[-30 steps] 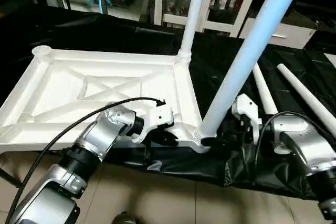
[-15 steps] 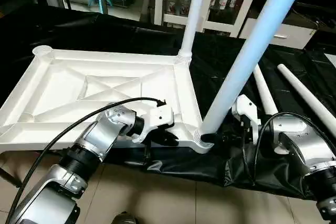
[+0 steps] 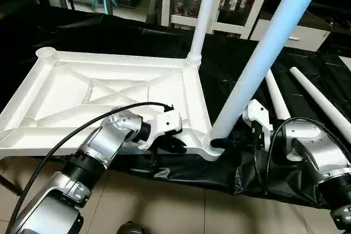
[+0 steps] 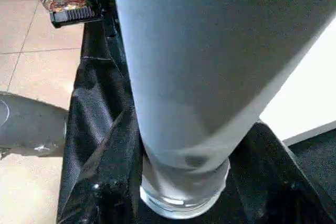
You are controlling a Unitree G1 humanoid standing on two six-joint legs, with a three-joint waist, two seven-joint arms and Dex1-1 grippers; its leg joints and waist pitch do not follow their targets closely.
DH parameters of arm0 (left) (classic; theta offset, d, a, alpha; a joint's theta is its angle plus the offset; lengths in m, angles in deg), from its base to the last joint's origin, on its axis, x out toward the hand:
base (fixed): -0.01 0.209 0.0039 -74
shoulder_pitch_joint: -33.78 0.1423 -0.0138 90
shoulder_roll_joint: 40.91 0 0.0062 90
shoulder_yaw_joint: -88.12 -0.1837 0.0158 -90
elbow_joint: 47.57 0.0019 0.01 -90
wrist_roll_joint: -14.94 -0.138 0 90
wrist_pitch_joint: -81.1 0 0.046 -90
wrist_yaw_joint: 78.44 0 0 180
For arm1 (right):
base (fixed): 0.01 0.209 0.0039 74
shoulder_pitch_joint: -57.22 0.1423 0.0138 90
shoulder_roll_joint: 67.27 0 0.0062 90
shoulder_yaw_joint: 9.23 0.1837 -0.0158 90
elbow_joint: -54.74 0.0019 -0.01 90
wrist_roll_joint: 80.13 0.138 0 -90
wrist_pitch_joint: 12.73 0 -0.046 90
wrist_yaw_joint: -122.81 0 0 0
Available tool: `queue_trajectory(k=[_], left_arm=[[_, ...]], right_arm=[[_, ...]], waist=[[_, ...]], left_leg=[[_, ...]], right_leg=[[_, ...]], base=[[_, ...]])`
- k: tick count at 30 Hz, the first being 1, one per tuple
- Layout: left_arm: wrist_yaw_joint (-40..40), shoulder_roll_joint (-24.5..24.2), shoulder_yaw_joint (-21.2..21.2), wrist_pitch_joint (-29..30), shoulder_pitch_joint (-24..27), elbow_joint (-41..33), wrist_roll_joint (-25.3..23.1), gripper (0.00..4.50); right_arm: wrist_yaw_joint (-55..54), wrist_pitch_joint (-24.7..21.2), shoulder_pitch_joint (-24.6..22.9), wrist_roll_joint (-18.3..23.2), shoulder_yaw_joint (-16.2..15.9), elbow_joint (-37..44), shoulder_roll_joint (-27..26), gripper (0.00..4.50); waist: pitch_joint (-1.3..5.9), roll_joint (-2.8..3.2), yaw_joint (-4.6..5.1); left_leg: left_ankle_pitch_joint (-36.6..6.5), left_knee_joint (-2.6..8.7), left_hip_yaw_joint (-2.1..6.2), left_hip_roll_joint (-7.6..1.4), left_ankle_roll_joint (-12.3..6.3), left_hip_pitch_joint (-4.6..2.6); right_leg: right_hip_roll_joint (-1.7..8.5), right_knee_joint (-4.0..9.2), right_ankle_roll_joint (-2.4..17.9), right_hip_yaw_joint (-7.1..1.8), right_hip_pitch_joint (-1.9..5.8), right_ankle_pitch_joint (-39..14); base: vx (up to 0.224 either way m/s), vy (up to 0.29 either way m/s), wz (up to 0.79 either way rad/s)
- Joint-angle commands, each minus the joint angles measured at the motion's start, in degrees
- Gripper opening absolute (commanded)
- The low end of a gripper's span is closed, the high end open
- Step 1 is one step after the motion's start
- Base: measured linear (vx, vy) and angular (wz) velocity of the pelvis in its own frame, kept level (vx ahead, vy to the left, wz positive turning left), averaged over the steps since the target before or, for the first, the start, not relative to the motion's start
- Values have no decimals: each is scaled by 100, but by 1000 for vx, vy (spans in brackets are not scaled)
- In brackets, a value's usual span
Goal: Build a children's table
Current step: Rotate leg to tighten
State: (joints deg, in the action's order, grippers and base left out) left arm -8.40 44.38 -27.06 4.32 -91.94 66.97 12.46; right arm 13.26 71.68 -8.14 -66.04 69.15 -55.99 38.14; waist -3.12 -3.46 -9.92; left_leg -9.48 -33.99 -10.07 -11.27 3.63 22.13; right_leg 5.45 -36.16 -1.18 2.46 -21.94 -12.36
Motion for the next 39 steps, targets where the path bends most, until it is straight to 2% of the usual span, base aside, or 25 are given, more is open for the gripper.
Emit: queue_trajectory(k=[1, 4, 5, 6, 7, 10, 11, 12, 14, 15, 17, 18, 19, 20, 21, 23, 24, 25, 26, 28, 31, 32, 37, 38, 39], left_arm=[[-169, 135, -21, -161, -203, -1, -73, 0], [-683, 385, 168, -154, -316, 351, -88, 0], [-712, 401, 180, -150, -324, 372, -86, 0], [-801, 445, 218, -137, -346, 431, -84, 0], [-959, 514, 274, -171, -392, 534, -90, 0], [-1357, 732, 448, -161, -523, 778, -51, 0], [-1746, 914, 547, -126, -676, 1003, -90, 0], [-1746, 914, 547, -126, -676, 1003, -90, 0], [-2170, 1061, 624, -64, -828, 1210, -166, 0], [-2335, 1124, 663, -33, -890, 1300, -201, 0], [-2909, 1311, 829, 122, -1071, 1552, -240, 0], [-3497, 1483, 998, 218, -1267, 1838, -258, 0], [-3672, 1525, 1028, 211, -1327, 1926, -281, 0], [-3876, 1572, 1061, 194, -1397, 2032, -309, 0], [-4161, 1631, 1096, 120, -1496, 2193, -361, 0], [-4465, 1710, 1114, -64, -1637, 2423, -433, 0], [-4478, 1728, 1109, -125, -1668, 2463, -438, 0], [-4432, 1744, 1101, -210, -1693, 2490, -443, 0], [-4368, 1743, 1075, -295, -1703, 2499, -468, 0], [-4277, 1725, 1031, -364, -1697, 2511, -510, 0], [-4240, 1705, 1000, -382, -1676, 2526, -529, 0], [-4229, 1693, 983, -401, -1664, 2541, -534, 0], [-4039, 1630, 940, -461, -1633, 2623, -480, 0], [-3955, 1597, 939, -495, -1626, 2634, -480, 0], [-3955, 1597, 939, -495, -1626, 2634, -480, 0]], right_arm=[[-282, -125, -29, -90, 64, -226, -92, 194], [-1295, -541, 0, -217, 269, -705, -440, 193], [-1346, -561, 0, -222, 280, -729, -458, 193], [-1490, -603, -5, -248, 308, -780, -510, 193], [-1687, -667, -25, -259, 352, -823, -600, 193], [-2350, -918, -69, -261, 518, -936, -913, 193], [-3145, -1091, -69, -357, 673, -1071, -1262, 193], [-3145, -1091, -69, -357, 673, -1071, -1262, 193], [-3993, -1145, -3, -518, 813, -1266, -1587, 193], [-4352, -1154, 34, -577, 864, -1358, -1709, 193], [-5273, -1148, 136, -676, 1005, -1628, -2038, 192], [-6114, -1118, 246, -691, 1176, -1902, -2400, 192], [-6330, -1088, 290, -681, 1220, -2005, -2522, 192], [-6567, -1055, 344, -668, 1269, -2125, -2663, 192], [-6839, -1016, 431, -642, 1333, -2302, -2866, 192], [-7237, -824, 642, -669, 1369, -2640, -3155, 192], [-7335, -694, 738, -697, 1352, -2757, -3231, 191], [-7397, -540, 867, -665, 1395, -2869, -3332, 191], [-7387, -390, 973, -598, 1458, -2930, -3417, 191], [-7288, -200, 1054, -560, 1491, -2925, -3465, 191], [-7021, -27, 1065, -539, 1475, -2848, -3469, 191], [-6936, 24, 1053, -535, 1475, -2776, -3461, 247], [-6633, 118, 977, -551, 1438, -2230, -3243, 304], [-6511, 101, 962, -559, 1420, -2099, -3130, 304], [-6511, 101, 962, -559, 1420, -2099, -3130, 314]], waist=[[407, 8, 40], [382, 13, 78], [382, 13, 78], [379, 8, 99], [380, 5, 113], [372, 5, 156], [381, 8, 172], [373, 12, 194], [381, 25, 211], [372, 29, 247], [373, 36, 271], [381, 73, 285], [372, 66, 310], [399, 62, 327], [393, 71, 351], [396, 69, 350], [393, 71, 361], [396, 24, 366], [401, 61, 357], [407, 66, 359], [406, 32, 349], [399, 45, 344], [406, 35, 346], [417, 67, 349], [426, 64, 345]], left_leg=[[-970, 385, 17, -189, -217, -168], [-1297, 429, 24, -175, -24, -176], [-1297, 429, 24, -175, -24, -176], [-1541, 459, 43, -188, 137, -187], [-1609, 462, 49, -187, 179, -186], [-1682, 483, 57, -182, 234, -182], [-1702, 481, 63, -182, 258, -182], [-1749, 489, 60, -173, 292, -186], [-1741, 502, 82, -176, 339, -161], [-1873, 515, 87, -165, 423, -168], [-1952, 517, 83, -160, 473, -182], [-1982, 513, 88, -156, 523, -197], [-2033, 515, 79, -150, 538, -201], [-1999, 518, 103, -149, 562, -190], [-2030, 515, 89, -147, 544, -203], [-1938, 513, 80, -143, 475, -190], [-1936, 516, 83, -139, 469, -182], [-1886, 520, 82, -141, 463, -167], [-1832, 518, 77, -147, 437, -185], [-1615, 507, 65, -150, 359, -171], [-1421, 496, 50, -144, 262, -154], [-1420, 500, 47, -146, 235, -158], [-1426, 508, 59, -151, 173, -137], [-1315, 495, 54, -150, 162, -142], [-1133, 473, 44, -154, 135, -142]], right_leg=[[277, 333, 1551, -149, 201, 84], [286, 391, 1474, -151, 185, -437], [286, 391, 1474, -151, 185, -437], [310, 435, 1326, -149, 184, -869], [309, 446, 1263, -154, 180, -959], [307, 469, 1175, -157, 155, -1095], [315, 470, 1148, -157, 153, -1133], [310, 486, 1129, -160, 121, -1214], [314, 481, 1068, -149, 152, -1248], [314, 504, 1014, -150, 126, -1424], [312, 511, 989, -156, 99, -1512], [305, 507, 992, -162, 80, -1490], [305, 524, 1006, -172, 56, -1495], [300, 500, 983, -157, 89, -1398], [290, 513, 982, -163, 60, -1270], [286, 499, 971, -167, 77, -1000], [279, 497, 962, -165, 85, -987], [276, 491, 943, -158, 107, -948], [283, 488, 941, -161, 98, -852], [270, 457, 965, -159, 120, -459], [266, 428, 1022, -155, 155, -169], [270, 436, 1030, -156, 154, -199], [284, 456, 1016, -161, 188, -329], [276, 436, 1063, -159, 179, -227], [268, 409, 1124, -161, 175, 28]], base=[[0, 0, 0], [0, 0, 0], [0, 0, 0], [0, 0, 0], [0, 0, 0], [0, 0, 0], [0, 0, 0], [0, 0, 0], [0, 0, 0], [0, 0, 0], [0, 0, 0], [0, 0, 0], [0, 0, 0], [0, 0, 0], [0, 0, 0], [0, 0, 0], [0, 0, 0], [0, 0, 0], [0, 0, 0], [0, 0, 0], [0, 0, 0], [0, 0, 0], [0, 0, 0], [0, 0, 0], [0, 0, 0]])
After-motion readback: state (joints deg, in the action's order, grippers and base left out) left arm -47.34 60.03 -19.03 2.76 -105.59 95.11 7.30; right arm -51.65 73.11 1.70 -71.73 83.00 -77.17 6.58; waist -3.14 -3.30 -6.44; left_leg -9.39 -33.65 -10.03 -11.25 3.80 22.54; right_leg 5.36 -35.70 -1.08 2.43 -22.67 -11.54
